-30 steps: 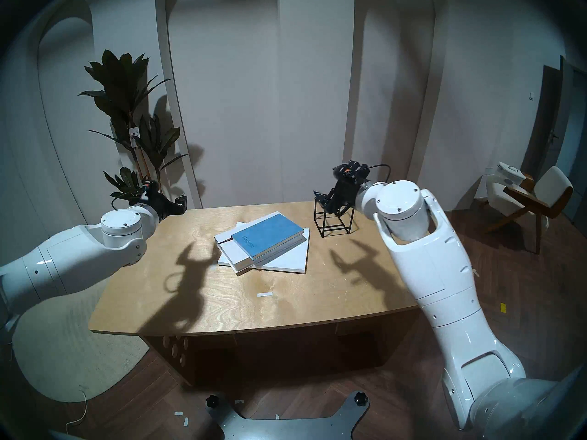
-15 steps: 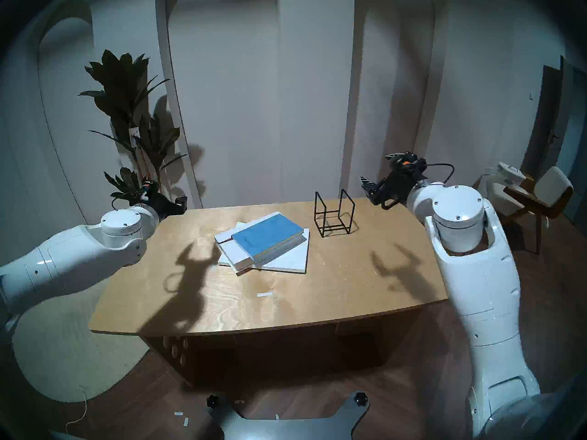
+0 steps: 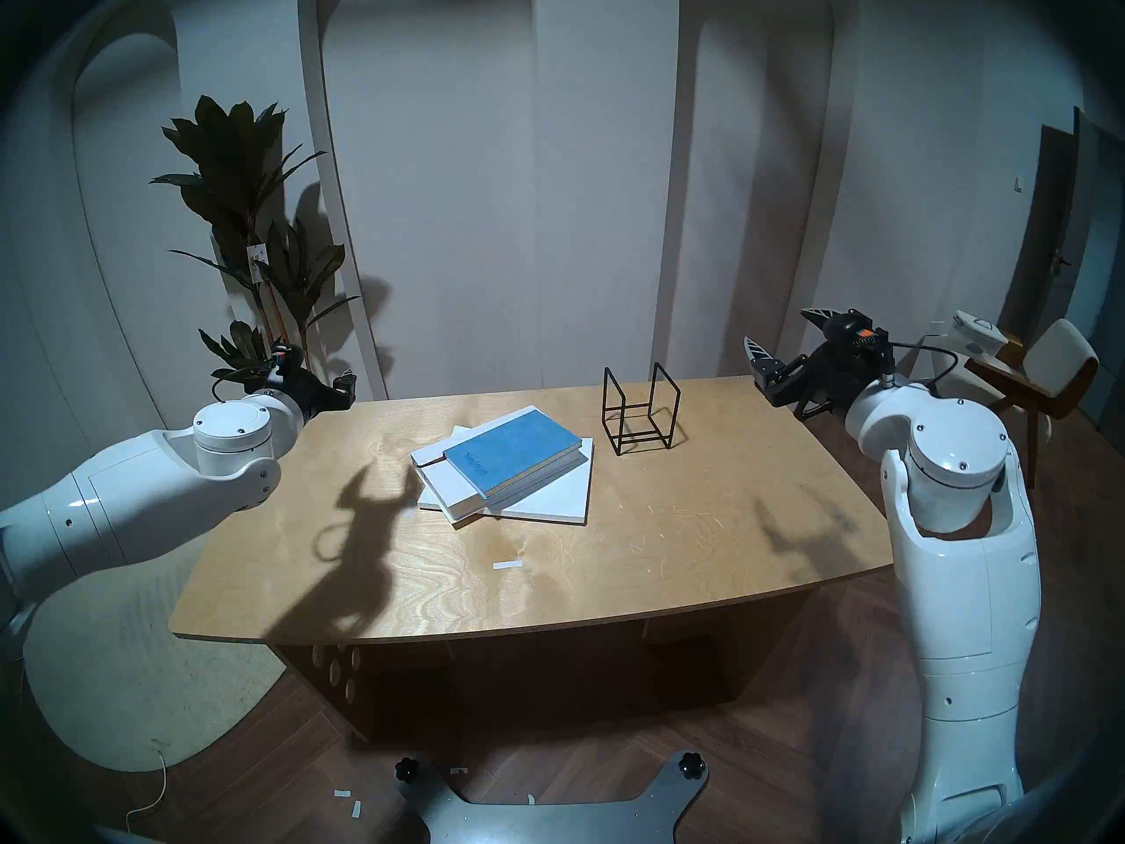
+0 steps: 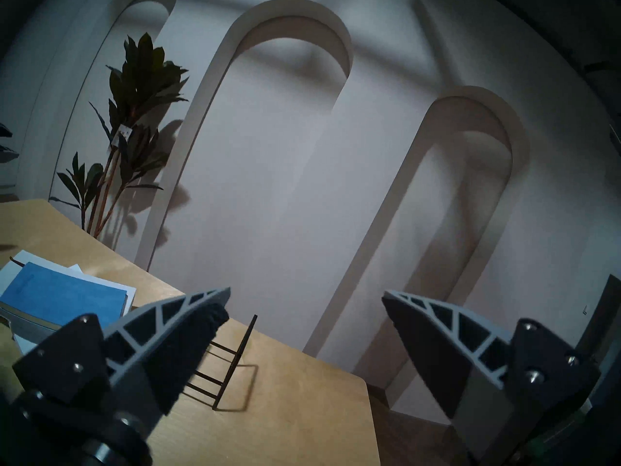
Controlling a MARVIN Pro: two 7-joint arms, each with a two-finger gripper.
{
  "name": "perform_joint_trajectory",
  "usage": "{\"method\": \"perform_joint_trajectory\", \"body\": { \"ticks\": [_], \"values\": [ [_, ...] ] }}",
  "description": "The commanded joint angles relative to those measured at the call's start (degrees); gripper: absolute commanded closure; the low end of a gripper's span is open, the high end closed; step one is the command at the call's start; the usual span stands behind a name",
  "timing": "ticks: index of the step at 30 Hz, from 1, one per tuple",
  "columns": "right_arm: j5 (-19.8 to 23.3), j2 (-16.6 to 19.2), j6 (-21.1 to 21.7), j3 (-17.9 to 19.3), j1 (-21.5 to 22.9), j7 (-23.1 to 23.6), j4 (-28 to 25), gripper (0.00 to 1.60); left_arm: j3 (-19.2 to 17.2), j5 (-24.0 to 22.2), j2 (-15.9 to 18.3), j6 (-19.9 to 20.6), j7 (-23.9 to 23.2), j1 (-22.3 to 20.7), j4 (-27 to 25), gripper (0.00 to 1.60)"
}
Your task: Stack the books into one stack
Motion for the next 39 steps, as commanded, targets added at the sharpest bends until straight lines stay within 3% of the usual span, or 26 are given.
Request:
{"method": "perform_joint_trajectory", "body": {
  "ticks": [1,14,39],
  "values": [
    [1.26,-2.18,-6.12,1.09,-1.55,-0.39,0.60,0.00,-0.64,2.24,0.07,0.31,1.50,-1.73,-0.72,0.00],
    [1.16,-0.21,-11.13,-0.93,5.50,1.10,10.82,0.00,-0.86,2.54,0.00,0.66,1.90,-1.52,-0.87,0.00],
    [1.39,0.28,-8.11,-2.19,6.75,0.06,10.23,0.00,-0.85,2.66,-0.01,0.58,1.97,-1.51,-0.88,0.00]
  ]
}}
